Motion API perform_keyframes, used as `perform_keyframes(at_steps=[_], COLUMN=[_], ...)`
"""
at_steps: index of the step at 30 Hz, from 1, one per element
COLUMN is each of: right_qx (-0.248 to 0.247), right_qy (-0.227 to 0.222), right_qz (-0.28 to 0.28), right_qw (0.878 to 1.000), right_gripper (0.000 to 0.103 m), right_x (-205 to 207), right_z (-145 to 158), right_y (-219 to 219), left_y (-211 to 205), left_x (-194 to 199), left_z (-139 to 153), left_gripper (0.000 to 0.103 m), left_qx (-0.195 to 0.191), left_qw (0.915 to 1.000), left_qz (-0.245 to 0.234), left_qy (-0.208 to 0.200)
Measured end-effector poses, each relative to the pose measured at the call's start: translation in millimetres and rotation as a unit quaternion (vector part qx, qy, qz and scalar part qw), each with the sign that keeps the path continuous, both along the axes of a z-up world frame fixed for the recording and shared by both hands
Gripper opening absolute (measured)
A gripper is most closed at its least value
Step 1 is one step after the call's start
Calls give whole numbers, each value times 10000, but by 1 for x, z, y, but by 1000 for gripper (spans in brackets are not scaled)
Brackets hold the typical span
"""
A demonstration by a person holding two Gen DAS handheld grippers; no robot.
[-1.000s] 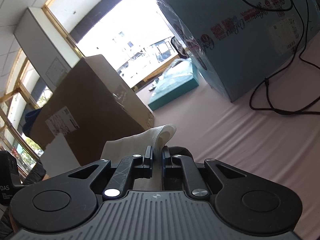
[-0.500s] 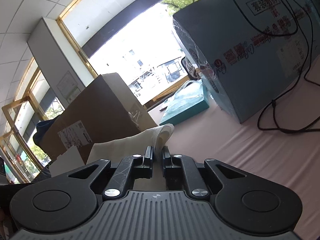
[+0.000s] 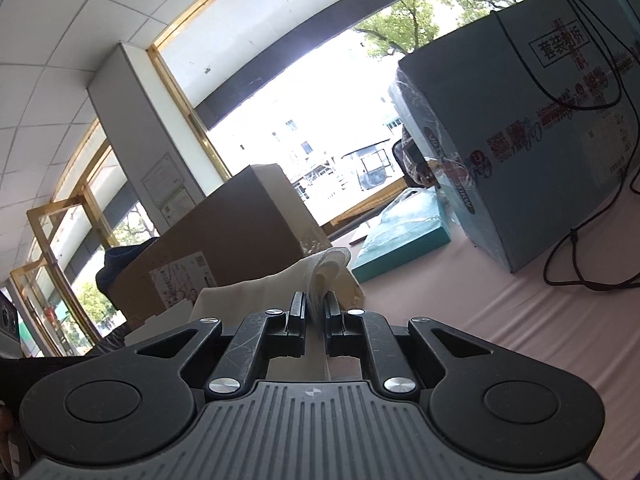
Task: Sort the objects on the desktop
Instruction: 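Lift the white napkin with both grippers and carry it toward the white box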
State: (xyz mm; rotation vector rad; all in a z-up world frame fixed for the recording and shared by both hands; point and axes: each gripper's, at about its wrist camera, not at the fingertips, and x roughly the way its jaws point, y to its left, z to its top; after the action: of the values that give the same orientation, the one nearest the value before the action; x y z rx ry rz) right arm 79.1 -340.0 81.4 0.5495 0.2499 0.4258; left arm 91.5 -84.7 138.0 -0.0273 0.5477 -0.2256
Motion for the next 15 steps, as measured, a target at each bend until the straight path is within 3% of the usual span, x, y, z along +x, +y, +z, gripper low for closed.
perform_keyframes(at_steps=[6, 11, 15], right_qx=[134, -194, -168], right_qy=[-96, -591, -662], right_qz=[-11, 78, 292], right_qw=[9999, 9980, 9972], right_gripper=[8, 8, 8], right_x=[-10, -34, -43], right_z=[17, 45, 66], right_y=[24, 59, 88], left_y=[25, 58, 88], left_x=[-19, -42, -63], left_z=[12, 27, 39], left_gripper=[6, 6, 6], left_qx=[-49, -181, -271], left_qw=[10000, 9996, 9990], left_qz=[-15, 55, 183], left_qy=[-72, -194, -293])
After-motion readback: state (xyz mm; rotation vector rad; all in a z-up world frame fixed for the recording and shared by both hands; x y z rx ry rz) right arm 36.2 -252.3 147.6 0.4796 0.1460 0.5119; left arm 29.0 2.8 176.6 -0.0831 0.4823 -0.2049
